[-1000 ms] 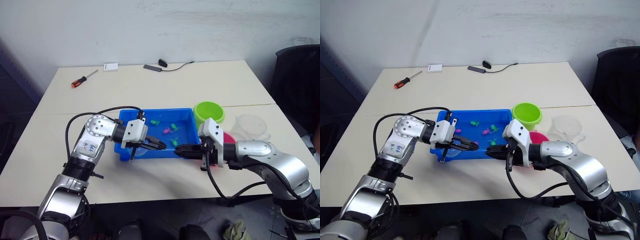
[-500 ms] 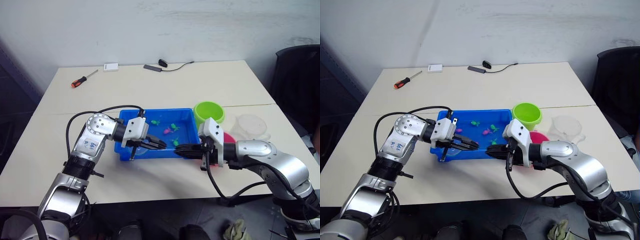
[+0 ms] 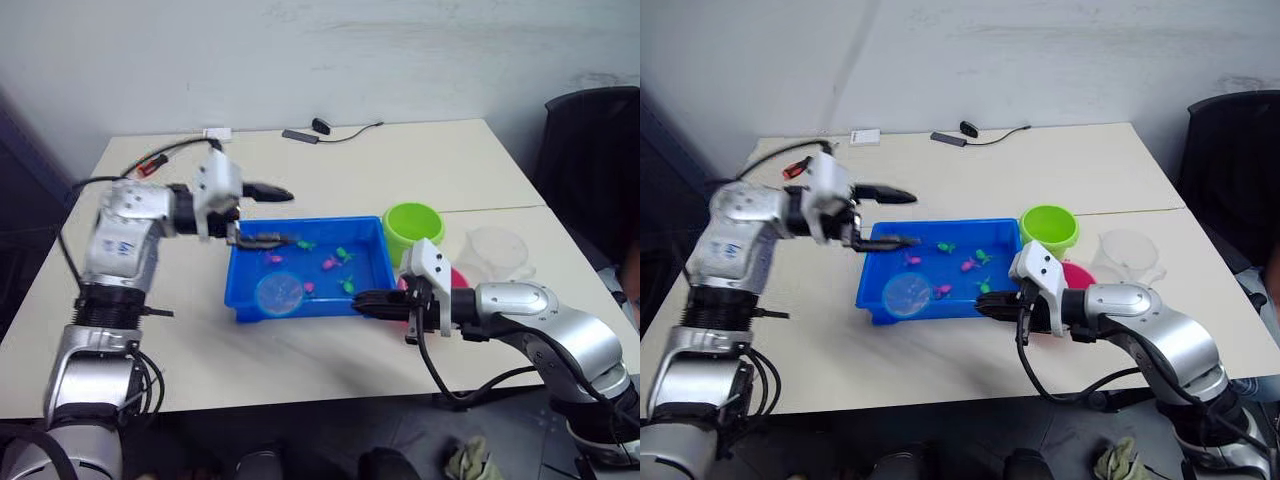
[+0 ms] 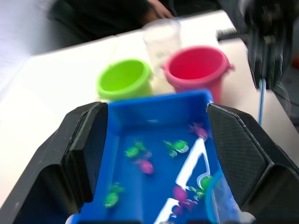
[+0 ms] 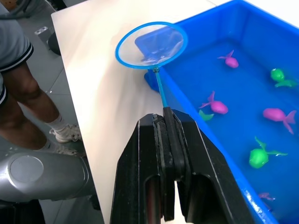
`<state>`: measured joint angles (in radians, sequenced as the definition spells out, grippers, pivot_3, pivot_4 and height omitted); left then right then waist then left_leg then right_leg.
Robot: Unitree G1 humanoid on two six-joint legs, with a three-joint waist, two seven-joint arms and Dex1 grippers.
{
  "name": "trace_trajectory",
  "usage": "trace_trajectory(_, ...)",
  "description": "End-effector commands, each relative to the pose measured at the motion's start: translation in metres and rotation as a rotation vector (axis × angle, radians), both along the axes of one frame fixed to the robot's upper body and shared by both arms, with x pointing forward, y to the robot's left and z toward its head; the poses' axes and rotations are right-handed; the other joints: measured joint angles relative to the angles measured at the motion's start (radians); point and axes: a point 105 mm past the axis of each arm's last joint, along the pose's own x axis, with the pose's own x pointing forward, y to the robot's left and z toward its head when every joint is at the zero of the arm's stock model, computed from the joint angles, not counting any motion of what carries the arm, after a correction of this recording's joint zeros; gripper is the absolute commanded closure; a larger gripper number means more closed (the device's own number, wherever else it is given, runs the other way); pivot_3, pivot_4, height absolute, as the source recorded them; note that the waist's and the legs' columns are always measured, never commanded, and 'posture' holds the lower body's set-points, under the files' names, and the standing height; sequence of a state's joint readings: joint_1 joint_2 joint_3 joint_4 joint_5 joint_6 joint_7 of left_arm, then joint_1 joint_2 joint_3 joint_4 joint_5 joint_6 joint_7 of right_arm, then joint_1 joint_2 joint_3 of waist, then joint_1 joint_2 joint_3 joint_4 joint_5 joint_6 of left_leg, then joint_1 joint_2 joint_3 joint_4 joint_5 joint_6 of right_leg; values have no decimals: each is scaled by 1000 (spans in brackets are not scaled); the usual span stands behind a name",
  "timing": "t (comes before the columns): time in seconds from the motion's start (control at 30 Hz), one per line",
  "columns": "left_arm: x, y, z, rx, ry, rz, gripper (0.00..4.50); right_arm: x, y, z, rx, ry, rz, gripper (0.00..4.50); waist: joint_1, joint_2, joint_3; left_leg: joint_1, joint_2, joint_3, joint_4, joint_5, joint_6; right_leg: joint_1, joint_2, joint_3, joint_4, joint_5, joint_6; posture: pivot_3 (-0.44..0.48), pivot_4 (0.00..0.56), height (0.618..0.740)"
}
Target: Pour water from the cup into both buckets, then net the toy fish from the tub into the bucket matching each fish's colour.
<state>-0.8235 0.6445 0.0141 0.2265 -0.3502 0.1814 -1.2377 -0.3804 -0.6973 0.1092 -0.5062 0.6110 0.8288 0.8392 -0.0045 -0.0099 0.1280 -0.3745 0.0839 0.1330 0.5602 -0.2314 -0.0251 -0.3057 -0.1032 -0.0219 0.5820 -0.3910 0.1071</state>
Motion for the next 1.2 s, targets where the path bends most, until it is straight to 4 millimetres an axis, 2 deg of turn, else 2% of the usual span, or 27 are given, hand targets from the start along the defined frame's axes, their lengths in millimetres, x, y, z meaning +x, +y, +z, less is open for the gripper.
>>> trace_trajectory(0.03, -6, 31, 28, -135, 15, 127, 829, 11, -9, 16, -1, -94, -56, 4500, -1, -1, 0, 1, 0, 0, 0, 0, 0, 0, 0, 1, 1, 0, 0, 0, 150, 733)
trace_trajectory(0.23, -16, 54, 18, -177, 76, 219, 829, 23, -18, 24, 5, -146, -118, 4500, 3, -2, 1, 2, 1, 1, 0, 0, -1, 0, 1, 3, 1, 0, 0, 0, 150, 733)
trace_trajectory(0.4, -30, 60, -2, -160, 144, 221, 829, 43, -32, 40, -12, -279, -215, 4500, -1, -2, 1, 2, 0, 2, 0, 0, -1, 0, -1, 4, 0, 0, 0, 0, 150, 733)
trace_trajectory(0.6, -40, 64, -24, -135, 206, 226, 829, 47, -53, 48, -147, -410, -186, 4500, 1, -2, 1, 3, 0, 4, -1, 0, -1, -1, -7, 4, -1, 0, -1, 0, 150, 733)
trace_trajectory(0.7, -46, 64, -34, -101, 232, 214, 829, 46, -57, 48, -209, -456, -148, 4500, -3, -1, 1, 3, 0, 5, -1, 0, -1, 0, -7, 4, -2, 0, -1, 0, 150, 733)
trace_trajectory(0.83, -58, 57, -49, -64, 287, 160, 829, 51, -67, 44, -386, -565, -52, 4500, -4, 0, 2, 4, 0, 6, -2, -1, -1, 0, -8, 4, -4, -1, -1, 0, 150, 733)
trace_trajectory(1.03, -61, 49, -55, -69, 297, 145, 829, 62, -76, 49, -538, -700, 24, 4500, -4, 1, 2, 5, 1, 6, -1, -4, -6, 0, -9, 4, -7, -1, -2, 0, 150, 733)
trace_trajectory(1.2, -64, 44, -61, -76, 304, 139, 829, 62, -73, 46, -610, -771, 97, 4500, -7, 2, 2, 5, 0, 9, -1, -2, -3, 1, -9, 5, -7, -1, -1, 0, 150, 733)
